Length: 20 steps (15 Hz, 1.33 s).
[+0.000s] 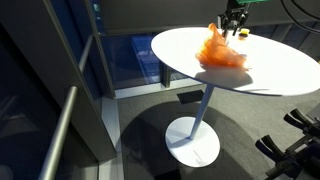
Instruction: Put the white bottle inside the plastic bag
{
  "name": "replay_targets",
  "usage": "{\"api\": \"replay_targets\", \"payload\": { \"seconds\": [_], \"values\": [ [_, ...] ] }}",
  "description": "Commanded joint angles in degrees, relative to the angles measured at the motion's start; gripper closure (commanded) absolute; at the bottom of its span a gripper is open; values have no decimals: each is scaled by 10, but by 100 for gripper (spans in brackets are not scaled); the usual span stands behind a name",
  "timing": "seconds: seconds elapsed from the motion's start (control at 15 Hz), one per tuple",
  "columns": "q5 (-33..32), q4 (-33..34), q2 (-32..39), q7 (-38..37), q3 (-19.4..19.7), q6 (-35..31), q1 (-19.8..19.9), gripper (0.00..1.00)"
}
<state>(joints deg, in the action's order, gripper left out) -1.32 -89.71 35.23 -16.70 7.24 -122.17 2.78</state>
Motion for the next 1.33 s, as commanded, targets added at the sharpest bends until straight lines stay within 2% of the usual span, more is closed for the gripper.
{"api": "replay_targets", "payload": {
  "seconds": [0.0,0.13,0.4,0.67,1.27],
  "values": [
    [12,22,4,-6,-1,19,5,16],
    [14,15,-6,-3,-1,20,7,1],
    [8,2,-38,-15,6,38,3,0],
    [12,-8,-84,-9,8,103,11,0],
    [2,-78,-233,59,12,202,42,0]
  ]
}}
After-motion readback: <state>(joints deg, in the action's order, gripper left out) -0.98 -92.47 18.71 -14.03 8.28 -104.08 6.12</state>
